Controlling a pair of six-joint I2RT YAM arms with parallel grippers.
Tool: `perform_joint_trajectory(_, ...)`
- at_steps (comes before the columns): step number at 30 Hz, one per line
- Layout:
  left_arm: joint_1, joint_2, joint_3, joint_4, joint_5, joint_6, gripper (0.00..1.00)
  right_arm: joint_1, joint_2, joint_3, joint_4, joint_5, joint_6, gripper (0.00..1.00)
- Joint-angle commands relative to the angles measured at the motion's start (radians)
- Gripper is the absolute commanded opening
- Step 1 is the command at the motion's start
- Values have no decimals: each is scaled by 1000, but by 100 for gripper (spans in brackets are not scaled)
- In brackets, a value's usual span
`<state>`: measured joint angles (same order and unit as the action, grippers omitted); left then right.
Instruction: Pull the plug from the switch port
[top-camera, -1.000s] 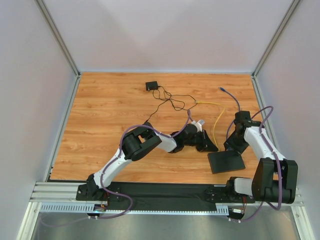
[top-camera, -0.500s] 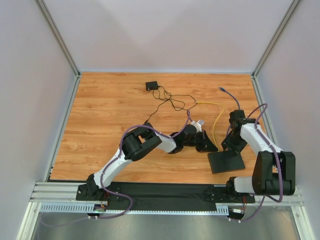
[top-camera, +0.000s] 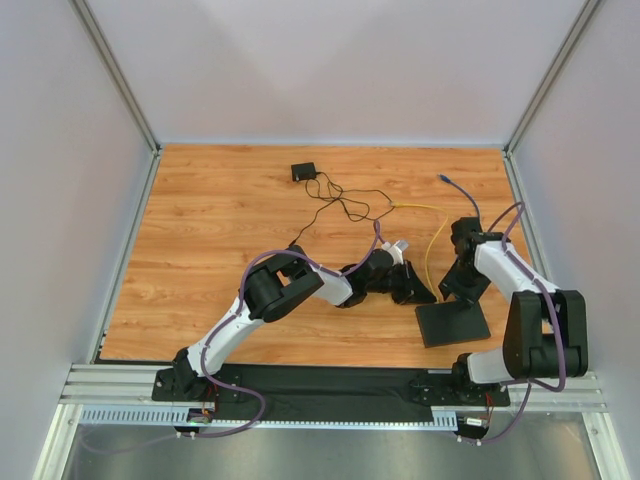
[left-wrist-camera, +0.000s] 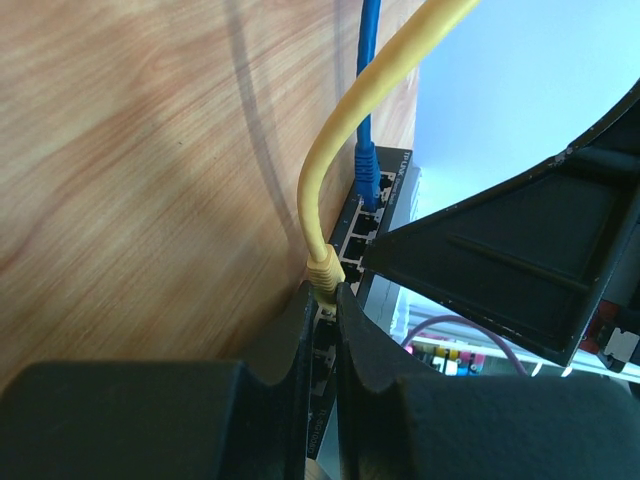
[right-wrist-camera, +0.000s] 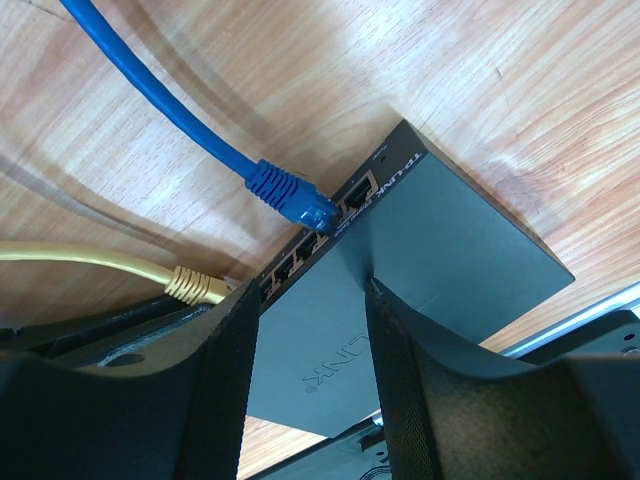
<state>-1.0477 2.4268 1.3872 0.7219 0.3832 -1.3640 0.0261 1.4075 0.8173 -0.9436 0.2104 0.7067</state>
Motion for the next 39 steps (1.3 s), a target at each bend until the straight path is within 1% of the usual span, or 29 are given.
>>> perform_joint_trajectory(1,-15,-9,-28,-59,-23,42,0,9,11,28,20,23,13,49)
perform_joint_trajectory(8,-15,-14,-31,-70,-30,39,0,43,16,23,6,37,17,48)
perform_joint_trajectory(11,-14,-15,-16,-116,-32,58,0,51,12,-4,12,27,13,45)
perform_joint_trajectory(14,-14,-18,-11,-122,-36,63,0,54,-1,-39,22,21,10,43)
perform_joint_trajectory(20,-12,-12,-5,-88,-52,54,0,55,-10,-89,42,-6,10,37)
perform_joint_trajectory(24,-14,-23,18,-142,-60,91,0,64,-13,-93,32,-3,19,30)
perform_joint_trajectory(30,-5,-47,15,-182,-87,141,0,70,-5,-106,43,-2,27,29)
perform_joint_trajectory(34,3,-61,16,-208,-107,178,0,81,27,-109,51,4,27,29)
perform_joint_trajectory(39,9,-64,19,-188,-104,191,0,84,36,-107,54,15,25,29)
